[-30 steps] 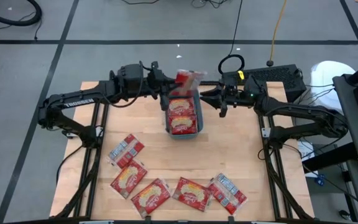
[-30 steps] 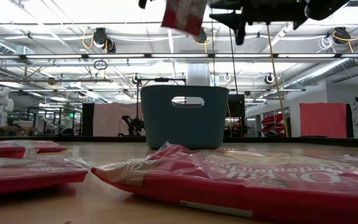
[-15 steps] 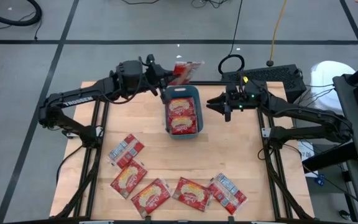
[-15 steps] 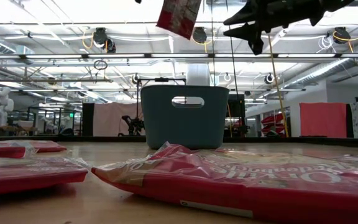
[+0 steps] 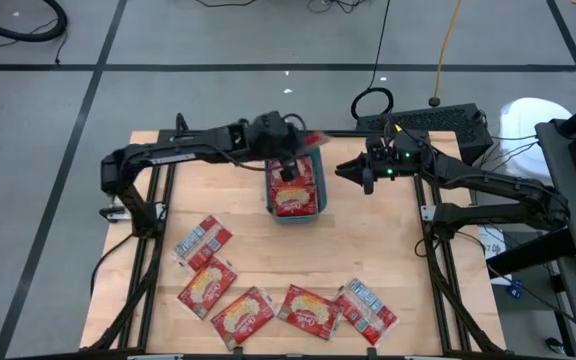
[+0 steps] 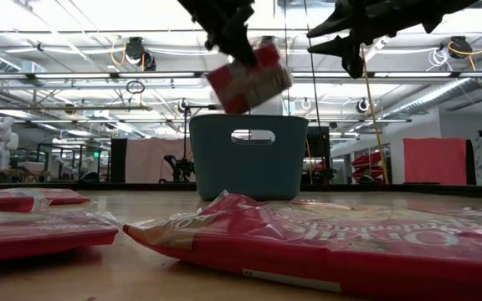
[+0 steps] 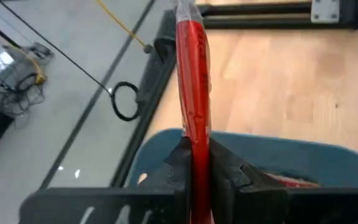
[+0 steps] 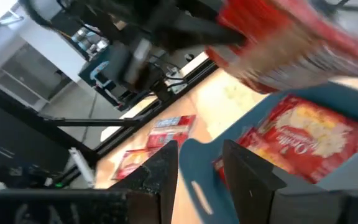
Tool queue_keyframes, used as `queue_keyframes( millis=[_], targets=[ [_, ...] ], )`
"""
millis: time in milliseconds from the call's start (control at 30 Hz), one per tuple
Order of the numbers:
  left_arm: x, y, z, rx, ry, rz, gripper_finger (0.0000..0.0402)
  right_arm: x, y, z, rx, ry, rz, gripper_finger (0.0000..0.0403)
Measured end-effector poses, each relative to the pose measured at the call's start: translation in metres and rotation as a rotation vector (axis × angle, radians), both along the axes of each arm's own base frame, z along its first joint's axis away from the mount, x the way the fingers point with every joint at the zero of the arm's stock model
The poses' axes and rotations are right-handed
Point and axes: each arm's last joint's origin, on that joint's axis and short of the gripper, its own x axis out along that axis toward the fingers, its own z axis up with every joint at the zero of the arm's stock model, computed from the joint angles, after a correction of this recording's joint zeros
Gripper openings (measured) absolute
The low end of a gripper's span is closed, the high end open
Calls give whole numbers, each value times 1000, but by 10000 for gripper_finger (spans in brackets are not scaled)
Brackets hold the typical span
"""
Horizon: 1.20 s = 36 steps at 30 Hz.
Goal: Sort popcorn bags into baskets
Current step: Put the red popcorn bag into the blue bin
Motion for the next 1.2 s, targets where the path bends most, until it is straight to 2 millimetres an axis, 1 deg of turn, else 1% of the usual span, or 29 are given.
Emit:
queue_keyframes(
  millis=[167,400,600,733,900,1000,1100,1200],
  targets=[
    [10,-2,-26,-12,127,-18,18,1,6,1,6,-6,25,118],
    [18,-4,-54,40,293,-53,32,0,6,-1,5,19,28,118],
    [22,-5,-64,95,366,-82,18,-1,7,-4,18,51,27,118],
    [28,-3,-73,123,386,-95,30,-1,7,-4,7,48,26,118],
    [36,2,-96,150,473,-144,36,-1,6,-5,-8,57,4,118],
    [38,5,-103,148,492,-149,28,-1,5,-4,-17,55,-17,118],
    [37,5,-105,143,503,-151,24,-1,5,-4,-18,55,-20,118],
    [37,8,-104,151,495,-139,27,-1,5,-4,-18,55,-19,118]
  ],
)
